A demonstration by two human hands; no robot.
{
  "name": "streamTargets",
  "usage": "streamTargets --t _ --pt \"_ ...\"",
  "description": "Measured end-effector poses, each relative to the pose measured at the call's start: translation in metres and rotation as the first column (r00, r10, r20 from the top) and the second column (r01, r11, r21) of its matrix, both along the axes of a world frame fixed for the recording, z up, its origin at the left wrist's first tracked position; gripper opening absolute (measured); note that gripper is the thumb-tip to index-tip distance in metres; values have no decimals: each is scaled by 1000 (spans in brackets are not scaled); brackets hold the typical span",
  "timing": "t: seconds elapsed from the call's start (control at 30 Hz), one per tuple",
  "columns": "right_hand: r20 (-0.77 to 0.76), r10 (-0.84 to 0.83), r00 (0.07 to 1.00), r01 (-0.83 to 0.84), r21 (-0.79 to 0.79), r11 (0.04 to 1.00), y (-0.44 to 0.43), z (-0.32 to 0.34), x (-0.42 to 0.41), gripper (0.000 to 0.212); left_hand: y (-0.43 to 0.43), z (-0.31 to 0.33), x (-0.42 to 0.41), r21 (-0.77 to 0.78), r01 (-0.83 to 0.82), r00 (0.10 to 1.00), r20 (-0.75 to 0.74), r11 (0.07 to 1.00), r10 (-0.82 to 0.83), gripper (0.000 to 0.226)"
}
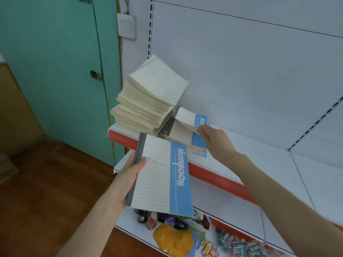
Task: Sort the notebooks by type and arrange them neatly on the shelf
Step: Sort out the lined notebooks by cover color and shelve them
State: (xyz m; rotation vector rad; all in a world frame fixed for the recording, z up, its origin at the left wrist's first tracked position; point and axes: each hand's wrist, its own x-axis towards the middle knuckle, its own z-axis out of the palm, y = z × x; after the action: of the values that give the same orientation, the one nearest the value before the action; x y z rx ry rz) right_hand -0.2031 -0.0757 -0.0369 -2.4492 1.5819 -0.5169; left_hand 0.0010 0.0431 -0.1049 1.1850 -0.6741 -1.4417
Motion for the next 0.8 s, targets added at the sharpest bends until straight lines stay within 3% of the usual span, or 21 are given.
streamTargets --t 0.2,0.27,0.33,0.4,0.47,0.53,0.6,0.67,0.8 --pt "-217 277 936 -308 -128 943 108 -30 -9 48 -5 -2 -26 -60 29 998 -60 998 -32 48" --pt "-217 323 921 -358 -151 921 129 -47 -16 52 -5 -2 -39 -74 6 999 -42 997 -9 41" --pt "-112 371 922 -375 -11 927 144 -52 -25 56 -4 0 -54 -98 3 1000 2 995 -3 43" --pt "84 257 963 -260 21 965 146 -50 -41 57 -3 4 -70 -123 6 1000 15 992 -4 44" --pt "226 1 974 -18 73 997 141 -44 -63 49 -2 9 -86 -132 13 1000 4 991 -13 44" --pt "353 -239 904 193 161 968 134 -42 -87 47 -3 14 -106 -156 30 1000 8 987 -30 47" --pt "433 -397 809 287 299 910 128 -39 -110 49 -4 18 -131 -189 62 998 40 980 -55 47" --pt "486 -465 740 287 397 872 126 -40 -136 45 -6 23 -162 -226 101 994 74 969 -86 48" --pt "579 -527 622 379 366 850 129 -34 -214 36 -15 32 -252 -294 161 978 175 942 -113 46"
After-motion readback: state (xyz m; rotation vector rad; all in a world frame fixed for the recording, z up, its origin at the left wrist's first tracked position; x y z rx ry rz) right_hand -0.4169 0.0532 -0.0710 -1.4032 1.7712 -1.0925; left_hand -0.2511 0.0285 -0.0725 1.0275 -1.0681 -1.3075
